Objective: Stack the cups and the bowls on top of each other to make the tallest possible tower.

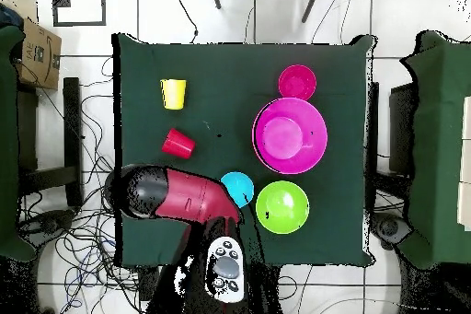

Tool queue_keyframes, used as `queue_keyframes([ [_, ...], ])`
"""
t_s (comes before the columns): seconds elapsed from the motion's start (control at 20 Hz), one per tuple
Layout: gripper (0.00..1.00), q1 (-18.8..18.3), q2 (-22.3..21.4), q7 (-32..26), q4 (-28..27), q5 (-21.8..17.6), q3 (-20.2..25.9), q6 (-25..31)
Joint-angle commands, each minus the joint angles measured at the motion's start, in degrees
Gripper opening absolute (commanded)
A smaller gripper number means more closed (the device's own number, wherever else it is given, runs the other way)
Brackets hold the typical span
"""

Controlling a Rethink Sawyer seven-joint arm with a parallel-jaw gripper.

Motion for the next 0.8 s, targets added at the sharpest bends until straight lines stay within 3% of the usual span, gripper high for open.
queue_keyframes([
  [0.05, 1.0, 0.0, -3.1, 8.1, 3.6, -0.6, 1.1, -6.6],
  [0.25, 1.0, -0.5, -0.9, 8.6, 3.8, -0.9, 1.3, -10.7],
  [0.8, 1.0, 4.6, 4.5, 14.7, 2.3, 0.0, -5.3, -21.9],
])
